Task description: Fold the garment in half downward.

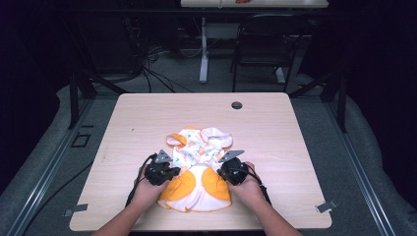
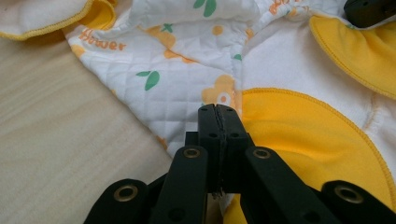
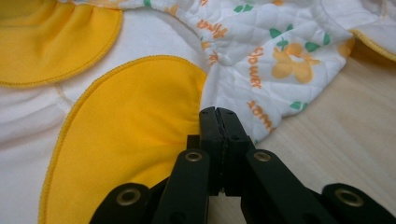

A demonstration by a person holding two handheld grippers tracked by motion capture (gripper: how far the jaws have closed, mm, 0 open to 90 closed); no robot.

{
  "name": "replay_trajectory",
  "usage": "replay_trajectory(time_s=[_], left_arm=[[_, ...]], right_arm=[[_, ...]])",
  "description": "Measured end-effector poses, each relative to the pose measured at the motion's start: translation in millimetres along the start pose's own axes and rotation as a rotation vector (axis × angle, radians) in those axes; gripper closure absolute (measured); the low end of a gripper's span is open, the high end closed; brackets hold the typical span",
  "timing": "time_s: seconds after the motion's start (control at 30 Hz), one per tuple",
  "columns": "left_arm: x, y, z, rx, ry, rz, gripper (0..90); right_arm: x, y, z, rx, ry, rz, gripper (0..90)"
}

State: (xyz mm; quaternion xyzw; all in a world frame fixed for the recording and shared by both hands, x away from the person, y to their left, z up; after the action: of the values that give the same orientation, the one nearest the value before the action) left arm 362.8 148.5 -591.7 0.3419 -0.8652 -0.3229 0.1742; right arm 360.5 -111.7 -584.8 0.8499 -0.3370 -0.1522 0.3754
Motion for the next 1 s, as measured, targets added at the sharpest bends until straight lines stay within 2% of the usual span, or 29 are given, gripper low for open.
replay_trajectory(time_s=[0.2, 0.33, 0.47, 0.87, 1.0], left_arm=[[9.1, 8.4, 10.0, 0.005, 0.014, 0.038, 89.9], [13.5, 13.7, 15.4, 0.002, 0.0, 0.051, 89.9], [17.5, 17.2, 19.5, 0.003, 0.003, 0.066, 89.9], [23.5, 20.6, 22.2, -0.01, -0.003, 0.085, 89.7], [22.5, 20.6, 18.1, -0.022, -0.007, 0.091, 87.2]], right_arm=[[-10.2, 7.7, 8.5, -0.003, 0.026, -0.019, 89.9], [-17.1, 12.8, 13.6, -0.01, 0.037, -0.037, 89.9], [-23.6, 16.9, 18.2, -0.012, 0.054, -0.05, 89.9], [-27.9, 21.4, 21.3, -0.032, 0.066, -0.062, 89.8], [-27.2, 22.8, 19.1, -0.037, 0.073, -0.067, 88.3]])
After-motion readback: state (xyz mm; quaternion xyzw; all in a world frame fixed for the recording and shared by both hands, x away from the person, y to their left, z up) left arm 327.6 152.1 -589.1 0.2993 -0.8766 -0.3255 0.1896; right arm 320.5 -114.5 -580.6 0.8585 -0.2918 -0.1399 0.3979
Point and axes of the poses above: each handheld gripper's, and its own axes: y roughly backward along the jaws, z roughly out of its underside, x roughly to its right, the point moved 2 cm from there along -y, roughly forward along the jaws, and after that the axes turned 3 degrees about x, right-handed, at the moved point
